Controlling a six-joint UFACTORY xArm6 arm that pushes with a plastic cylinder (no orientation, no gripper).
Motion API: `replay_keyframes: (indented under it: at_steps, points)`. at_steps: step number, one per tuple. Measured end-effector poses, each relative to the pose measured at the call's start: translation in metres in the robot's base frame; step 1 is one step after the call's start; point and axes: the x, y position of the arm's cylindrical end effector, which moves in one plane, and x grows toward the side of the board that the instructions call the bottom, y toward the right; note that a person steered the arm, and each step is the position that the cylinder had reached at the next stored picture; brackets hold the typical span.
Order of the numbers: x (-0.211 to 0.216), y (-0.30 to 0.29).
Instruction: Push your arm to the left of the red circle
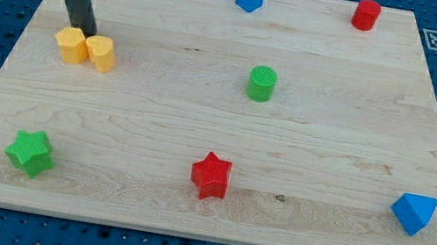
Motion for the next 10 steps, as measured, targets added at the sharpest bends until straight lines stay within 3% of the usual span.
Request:
replay_keyframes:
  at_steps: [1,3,4,6,7,8,10]
  points:
    - [-0.027,0.014]
    - [-0.026,0.149]
    - [-0.025,0.176]
    - [-0.025,0.176]
    - [-0.025,0.208]
    - [-0.032,0.276]
    - [-0.088,0.326]
